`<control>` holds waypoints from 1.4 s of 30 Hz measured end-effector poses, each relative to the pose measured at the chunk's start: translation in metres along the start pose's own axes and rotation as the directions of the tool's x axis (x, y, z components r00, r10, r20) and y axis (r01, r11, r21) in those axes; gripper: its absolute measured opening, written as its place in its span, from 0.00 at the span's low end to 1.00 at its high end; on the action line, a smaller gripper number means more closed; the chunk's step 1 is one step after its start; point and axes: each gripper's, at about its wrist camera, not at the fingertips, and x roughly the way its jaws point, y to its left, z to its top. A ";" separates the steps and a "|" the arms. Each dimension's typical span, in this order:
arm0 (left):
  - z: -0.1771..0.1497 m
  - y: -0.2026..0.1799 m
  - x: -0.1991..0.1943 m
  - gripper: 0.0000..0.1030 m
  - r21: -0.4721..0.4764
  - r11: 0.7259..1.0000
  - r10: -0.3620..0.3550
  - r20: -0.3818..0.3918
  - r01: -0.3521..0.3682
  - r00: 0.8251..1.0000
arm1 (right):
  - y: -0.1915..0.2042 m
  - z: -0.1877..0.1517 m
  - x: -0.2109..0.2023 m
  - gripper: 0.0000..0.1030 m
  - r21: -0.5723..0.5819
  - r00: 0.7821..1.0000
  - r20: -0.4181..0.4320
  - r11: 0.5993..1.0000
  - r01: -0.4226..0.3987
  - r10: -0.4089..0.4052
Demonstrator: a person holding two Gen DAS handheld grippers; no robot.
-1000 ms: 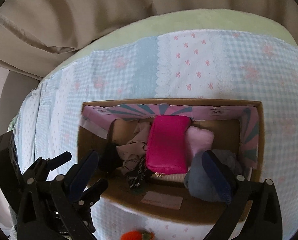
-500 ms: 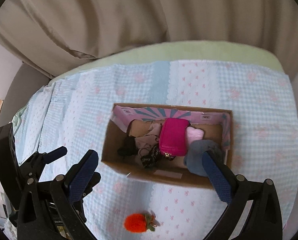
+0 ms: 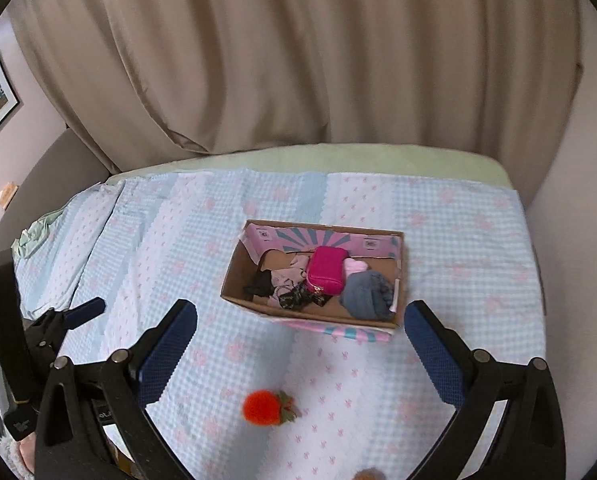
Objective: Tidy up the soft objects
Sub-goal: 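Move both tools back toward the orange pompom and brown hair clip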
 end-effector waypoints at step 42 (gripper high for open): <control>-0.195 -0.042 0.054 1.00 -0.031 0.996 -0.080 -0.015 0.079 0.997 | -0.089 -0.294 -0.004 1.00 0.296 0.994 -0.065 0.949 0.107 -0.091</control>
